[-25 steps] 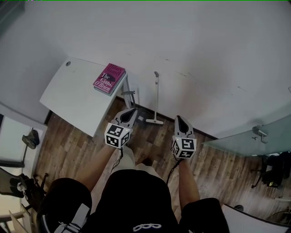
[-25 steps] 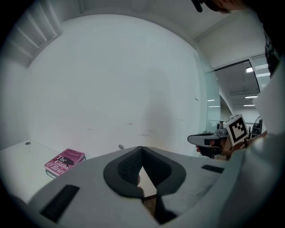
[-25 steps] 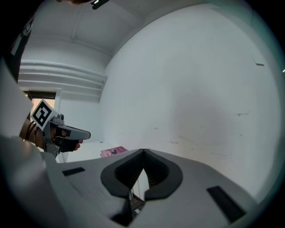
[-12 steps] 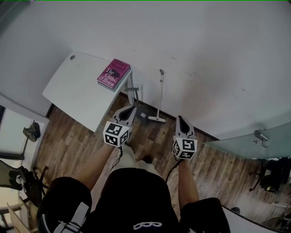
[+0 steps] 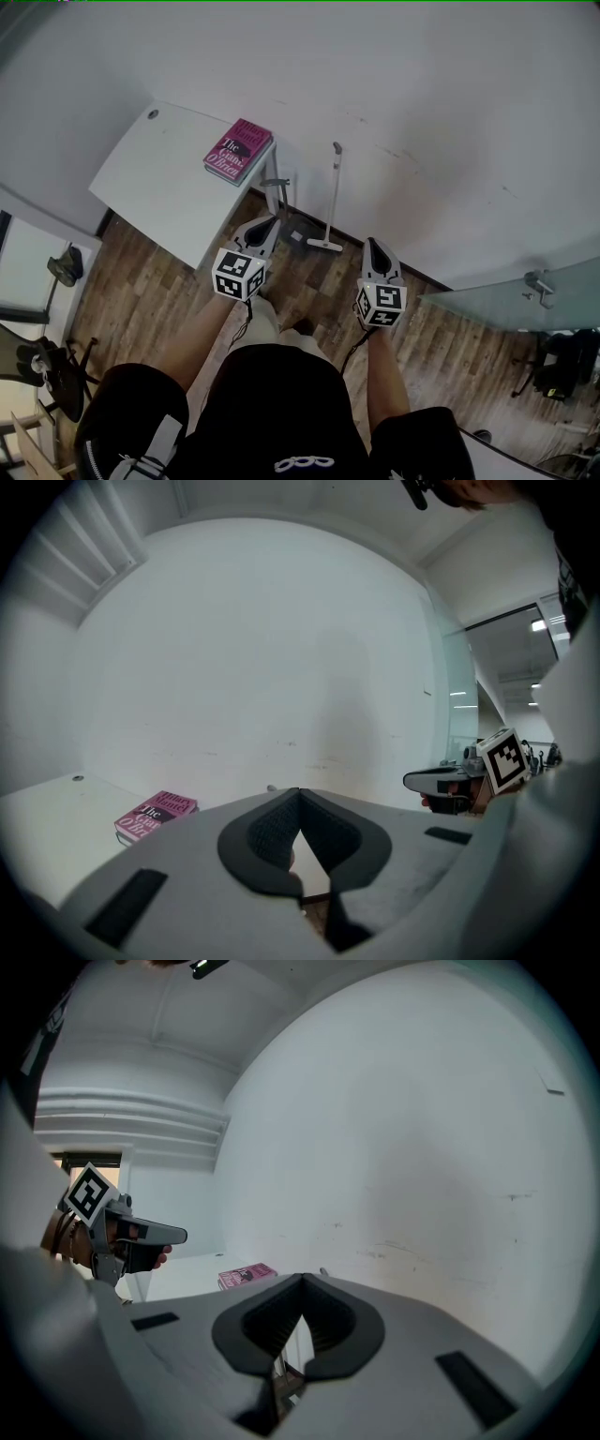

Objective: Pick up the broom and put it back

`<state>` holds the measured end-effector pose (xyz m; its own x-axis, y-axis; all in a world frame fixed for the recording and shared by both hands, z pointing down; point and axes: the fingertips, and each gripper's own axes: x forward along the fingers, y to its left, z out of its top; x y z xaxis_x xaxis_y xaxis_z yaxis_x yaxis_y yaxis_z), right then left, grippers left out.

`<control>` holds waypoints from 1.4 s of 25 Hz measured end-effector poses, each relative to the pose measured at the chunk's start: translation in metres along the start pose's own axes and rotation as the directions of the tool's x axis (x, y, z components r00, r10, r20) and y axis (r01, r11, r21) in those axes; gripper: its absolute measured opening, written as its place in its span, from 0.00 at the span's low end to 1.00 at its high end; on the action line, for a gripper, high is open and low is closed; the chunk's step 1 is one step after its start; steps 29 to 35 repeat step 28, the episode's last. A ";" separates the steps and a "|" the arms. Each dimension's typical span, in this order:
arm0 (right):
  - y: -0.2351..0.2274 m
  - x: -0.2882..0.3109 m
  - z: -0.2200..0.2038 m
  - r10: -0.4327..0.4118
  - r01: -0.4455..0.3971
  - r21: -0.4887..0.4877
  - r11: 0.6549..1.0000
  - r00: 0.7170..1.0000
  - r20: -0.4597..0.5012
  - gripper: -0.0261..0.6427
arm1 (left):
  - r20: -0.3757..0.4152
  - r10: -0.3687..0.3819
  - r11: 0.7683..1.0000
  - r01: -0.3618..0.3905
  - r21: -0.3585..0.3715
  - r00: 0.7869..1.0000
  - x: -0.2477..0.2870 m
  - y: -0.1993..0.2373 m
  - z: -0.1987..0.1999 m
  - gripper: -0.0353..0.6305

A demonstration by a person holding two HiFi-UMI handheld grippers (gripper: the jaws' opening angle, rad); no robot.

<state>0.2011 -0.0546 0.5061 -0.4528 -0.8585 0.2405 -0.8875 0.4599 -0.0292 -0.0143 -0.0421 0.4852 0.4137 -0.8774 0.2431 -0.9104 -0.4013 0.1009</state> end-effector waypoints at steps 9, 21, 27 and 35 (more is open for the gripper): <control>0.000 0.000 -0.001 0.000 0.000 0.002 1.000 1.000 -0.008 0.07 | -0.006 0.001 1.000 -0.001 -0.005 1.000 -0.001 -0.001 -0.001 0.08; 0.000 0.002 -0.001 -0.002 0.002 -0.001 1.000 1.000 -0.010 0.07 | -0.005 0.000 1.000 0.000 -0.011 1.000 0.002 0.002 -0.002 0.08; 0.001 0.004 -0.001 -0.003 0.003 0.001 1.000 1.000 -0.012 0.07 | -0.013 0.007 1.000 -0.007 -0.016 1.000 0.002 0.007 -0.005 0.08; 0.001 0.004 -0.001 -0.004 0.004 0.001 1.000 1.000 -0.013 0.07 | -0.014 0.007 1.000 -0.008 -0.016 1.000 0.002 0.008 -0.005 0.08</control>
